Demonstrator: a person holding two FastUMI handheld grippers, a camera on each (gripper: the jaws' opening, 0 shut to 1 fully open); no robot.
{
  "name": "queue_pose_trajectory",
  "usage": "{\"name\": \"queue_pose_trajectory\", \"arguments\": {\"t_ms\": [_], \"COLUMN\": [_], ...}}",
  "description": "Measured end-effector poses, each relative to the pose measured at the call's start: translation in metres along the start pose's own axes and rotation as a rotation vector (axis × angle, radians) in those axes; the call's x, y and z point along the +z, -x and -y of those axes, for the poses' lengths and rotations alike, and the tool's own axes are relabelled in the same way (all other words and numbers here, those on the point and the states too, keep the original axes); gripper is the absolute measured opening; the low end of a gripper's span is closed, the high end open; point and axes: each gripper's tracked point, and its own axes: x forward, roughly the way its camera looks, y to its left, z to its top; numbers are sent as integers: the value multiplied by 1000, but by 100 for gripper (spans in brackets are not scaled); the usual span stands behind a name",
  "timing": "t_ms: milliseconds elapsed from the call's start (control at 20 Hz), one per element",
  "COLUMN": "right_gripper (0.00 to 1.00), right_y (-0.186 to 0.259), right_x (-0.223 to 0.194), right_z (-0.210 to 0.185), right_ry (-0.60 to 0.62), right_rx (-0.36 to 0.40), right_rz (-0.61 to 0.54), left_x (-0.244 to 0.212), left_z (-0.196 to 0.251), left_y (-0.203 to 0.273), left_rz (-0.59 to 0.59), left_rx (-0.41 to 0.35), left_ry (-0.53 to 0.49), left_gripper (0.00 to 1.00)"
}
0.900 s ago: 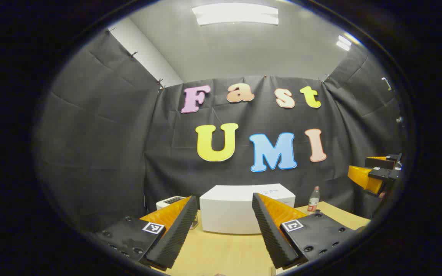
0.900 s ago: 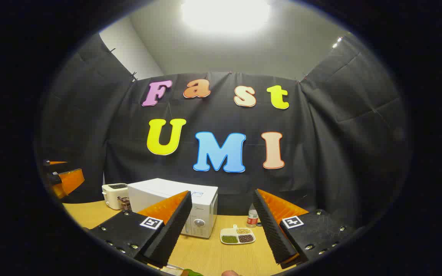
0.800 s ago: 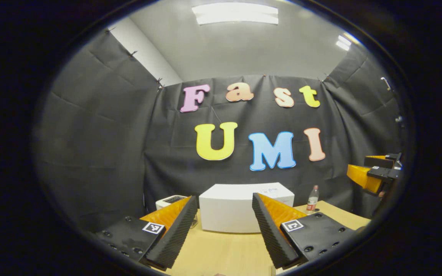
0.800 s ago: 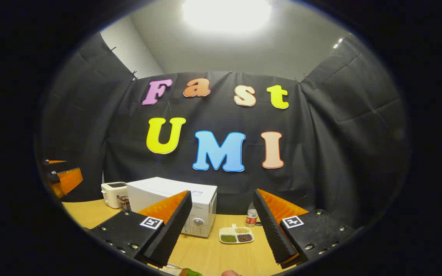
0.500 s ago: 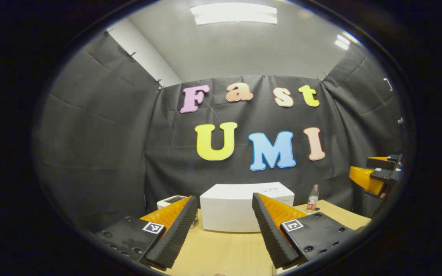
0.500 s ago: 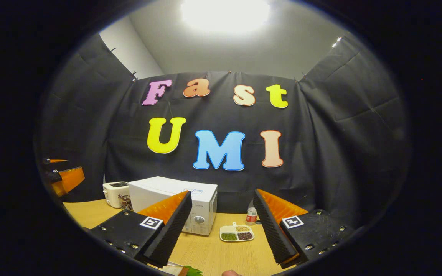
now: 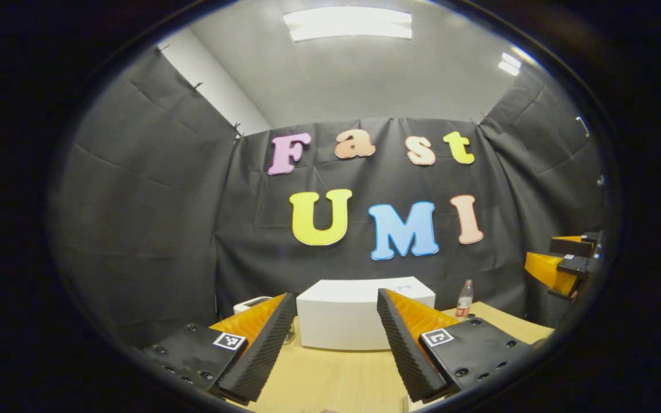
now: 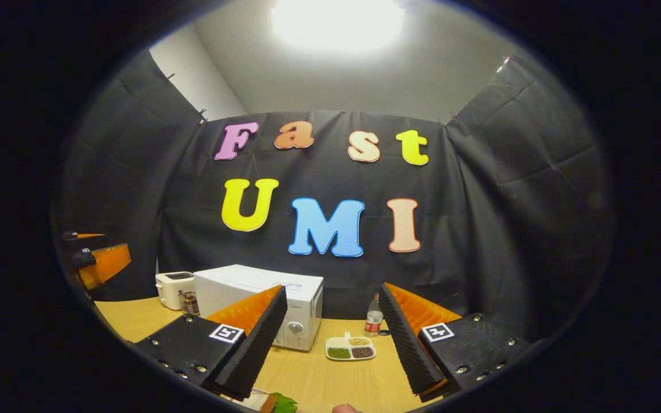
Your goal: Open the microwave oven with the left hand, put the food in, and close the microwave oven.
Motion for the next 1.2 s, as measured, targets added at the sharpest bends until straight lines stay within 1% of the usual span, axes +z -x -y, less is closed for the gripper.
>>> {"name": "queue_pose_trajectory", "arguments": {"t_ms": [50,100,150,200,250,300,350,400,450,500,650,750,800,850,900,950,1000,1050,1100,1200], "right_gripper": [97,97,97,97,97,96,97,97,97,96,96,96,96,97,97,97,97,97,97,97], "right_y": [2,3,5,6,5,5,4,4,3,1,-2,-8,-10,-12,-13,-16,-18,-21,-23,-26], "right_x": [0,-3,-6,-8,-11,-13,-11,-12,-11,-11,-8,-7,-8,-7,-3,1,0,0,-1,-3], "right_z": [2,4,5,5,5,5,6,6,9,11,20,27,31,34,35,38,43,47,49,57], "right_ry": [1,-5,-13,-16,-16,-21,-30,-39,-44,-48,-43,-40,-37,-36,-34,-22,-5,6,8,10], "right_rx": [0,0,4,11,17,26,33,39,39,41,28,1,-19,-36,-51,-70,-95,-117,-139,-189], "right_rz": [4,2,0,0,-1,2,7,9,10,11,18,19,12,8,16,25,23,18,14,-4], "left_x": [0,-2,-2,-2,-4,-7,-10,-13,-15,-18,-35,-44,-52,-59,-65,-73,-84,-94,-106,-128], "left_z": [4,9,13,16,21,25,30,36,43,49,71,86,94,101,110,118,126,135,145,157], "left_y": [0,-2,-5,-10,-14,-18,-25,-32,-39,-47,-79,-105,-118,-133,-148,-163,-175,-187,-200,-221], "left_rz": [-2,-2,0,2,0,-4,-6,-7,-6,-8,-25,-25,-29,-32,-31,-38,-51,-67,-80,-107], "left_rx": [-1,-1,2,5,6,5,9,5,0,-4,-36,-71,-91,-107,-126,-144,-162,-184,-207,-242], "left_ry": [1,-1,-7,-15,-21,-28,-34,-35,-32,-30,-35,-43,-48,-49,-50,-51,-50,-48,-46,-53], "left_gripper": [95,99,95,95,99,92,92,95,95,92,95,95,99,96,96,100,96,96,100,100]}}
